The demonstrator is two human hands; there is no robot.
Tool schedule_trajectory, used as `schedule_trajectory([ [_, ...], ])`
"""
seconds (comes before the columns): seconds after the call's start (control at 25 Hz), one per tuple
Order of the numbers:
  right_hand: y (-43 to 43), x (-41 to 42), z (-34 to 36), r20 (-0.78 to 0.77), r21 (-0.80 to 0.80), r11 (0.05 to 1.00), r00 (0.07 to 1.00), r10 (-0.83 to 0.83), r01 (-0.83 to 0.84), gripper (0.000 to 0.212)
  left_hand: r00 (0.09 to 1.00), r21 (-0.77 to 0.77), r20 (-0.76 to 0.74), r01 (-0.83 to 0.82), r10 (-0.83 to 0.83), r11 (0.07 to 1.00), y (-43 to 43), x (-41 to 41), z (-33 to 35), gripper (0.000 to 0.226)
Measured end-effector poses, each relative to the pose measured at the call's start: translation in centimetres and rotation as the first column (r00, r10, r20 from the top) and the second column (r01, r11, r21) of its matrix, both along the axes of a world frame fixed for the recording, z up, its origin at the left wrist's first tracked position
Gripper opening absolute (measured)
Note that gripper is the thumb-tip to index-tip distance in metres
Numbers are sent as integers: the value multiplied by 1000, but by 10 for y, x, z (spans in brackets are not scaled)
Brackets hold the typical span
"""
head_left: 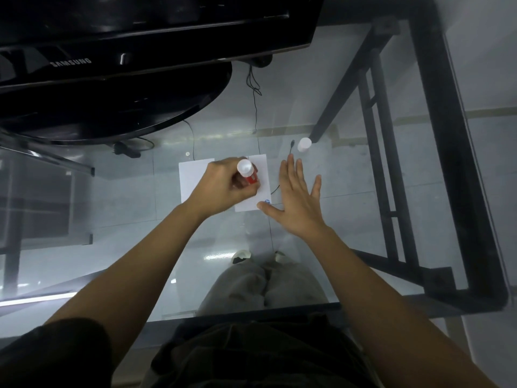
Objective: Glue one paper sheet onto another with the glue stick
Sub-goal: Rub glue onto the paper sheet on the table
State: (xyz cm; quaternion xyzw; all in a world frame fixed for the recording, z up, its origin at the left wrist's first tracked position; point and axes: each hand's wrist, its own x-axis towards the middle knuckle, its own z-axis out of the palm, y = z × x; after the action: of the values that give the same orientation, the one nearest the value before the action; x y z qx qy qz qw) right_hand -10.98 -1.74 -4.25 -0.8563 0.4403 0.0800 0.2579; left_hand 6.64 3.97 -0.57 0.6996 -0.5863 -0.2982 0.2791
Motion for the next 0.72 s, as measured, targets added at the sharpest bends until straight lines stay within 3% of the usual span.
schedule_trajectory([
  [0.28, 2, 2, -4, 16, -5, 1000, 1000, -5, 5, 97, 995, -50, 40, -93, 95, 994, -27, 11, 1, 18],
  [0.44, 2, 1, -5, 15, -22, 1000, 1000, 0, 0, 96, 996, -15, -5, 87, -87, 996, 3, -7, 2, 18],
  [0.56, 2, 2, -4, 12, -20, 1000, 1000, 1, -1, 95, 991, -8, 7, 137, -137, 991, -6, -3, 6, 20],
  [0.72, 2, 2, -3, 20, -4, 1000, 1000, -4, 4, 96, 996, -11, 90, 19, -18, 1000, -38, 13, 8, 23],
])
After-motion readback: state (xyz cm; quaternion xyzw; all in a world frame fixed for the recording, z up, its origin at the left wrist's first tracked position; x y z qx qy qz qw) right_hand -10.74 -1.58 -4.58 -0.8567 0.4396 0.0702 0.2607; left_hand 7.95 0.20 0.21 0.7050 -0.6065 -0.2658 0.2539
